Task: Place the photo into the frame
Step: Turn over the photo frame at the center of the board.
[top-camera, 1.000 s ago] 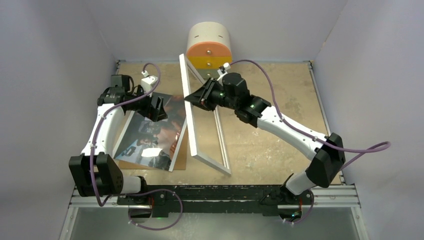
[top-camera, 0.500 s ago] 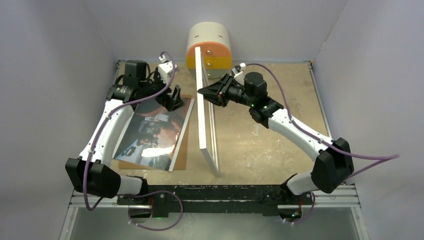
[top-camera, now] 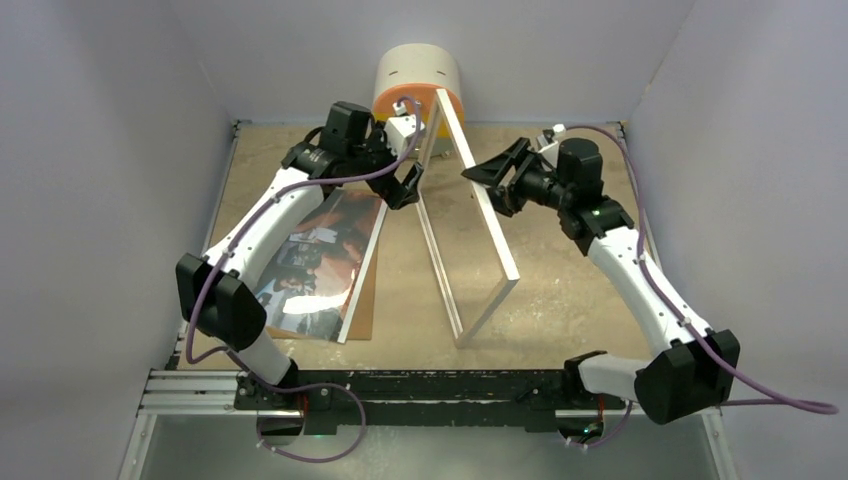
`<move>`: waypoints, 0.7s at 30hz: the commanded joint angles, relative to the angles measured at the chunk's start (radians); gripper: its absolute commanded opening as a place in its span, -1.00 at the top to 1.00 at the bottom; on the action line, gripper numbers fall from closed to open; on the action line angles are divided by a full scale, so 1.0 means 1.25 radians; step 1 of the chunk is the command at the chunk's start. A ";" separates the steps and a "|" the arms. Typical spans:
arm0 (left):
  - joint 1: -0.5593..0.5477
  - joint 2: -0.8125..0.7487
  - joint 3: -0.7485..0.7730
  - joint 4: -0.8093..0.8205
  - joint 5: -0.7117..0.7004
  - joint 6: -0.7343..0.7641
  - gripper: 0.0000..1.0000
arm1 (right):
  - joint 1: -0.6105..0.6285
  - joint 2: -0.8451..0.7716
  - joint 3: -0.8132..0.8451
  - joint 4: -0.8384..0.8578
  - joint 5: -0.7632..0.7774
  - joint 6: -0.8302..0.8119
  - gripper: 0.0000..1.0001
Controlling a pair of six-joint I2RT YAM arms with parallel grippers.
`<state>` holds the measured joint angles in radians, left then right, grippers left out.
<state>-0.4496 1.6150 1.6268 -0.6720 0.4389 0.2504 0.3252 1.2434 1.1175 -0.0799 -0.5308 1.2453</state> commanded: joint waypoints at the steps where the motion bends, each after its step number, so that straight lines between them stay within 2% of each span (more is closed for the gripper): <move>1: -0.005 0.013 -0.015 0.033 -0.064 0.009 -1.00 | -0.050 -0.007 0.056 -0.190 -0.015 -0.161 -0.34; 5: -0.004 0.003 -0.137 0.080 -0.112 0.044 -1.00 | -0.063 -0.001 0.129 -0.335 0.091 -0.285 -0.33; 8: -0.005 0.004 -0.237 0.122 -0.165 0.078 -1.00 | -0.065 -0.017 0.121 -0.373 0.147 -0.333 -0.25; 12: -0.005 0.023 -0.352 0.198 -0.249 0.129 -1.00 | -0.065 -0.042 0.064 -0.387 0.202 -0.365 0.02; 16: -0.007 0.068 -0.429 0.269 -0.299 0.146 -1.00 | -0.066 -0.072 -0.038 -0.350 0.218 -0.349 0.38; 21: -0.032 0.118 -0.467 0.331 -0.332 0.148 -1.00 | -0.066 -0.120 -0.124 -0.307 0.250 -0.330 0.54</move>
<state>-0.4610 1.7401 1.0718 -0.3878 0.0837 0.4088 0.2420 1.1397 1.0107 -0.4862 -0.2787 0.8337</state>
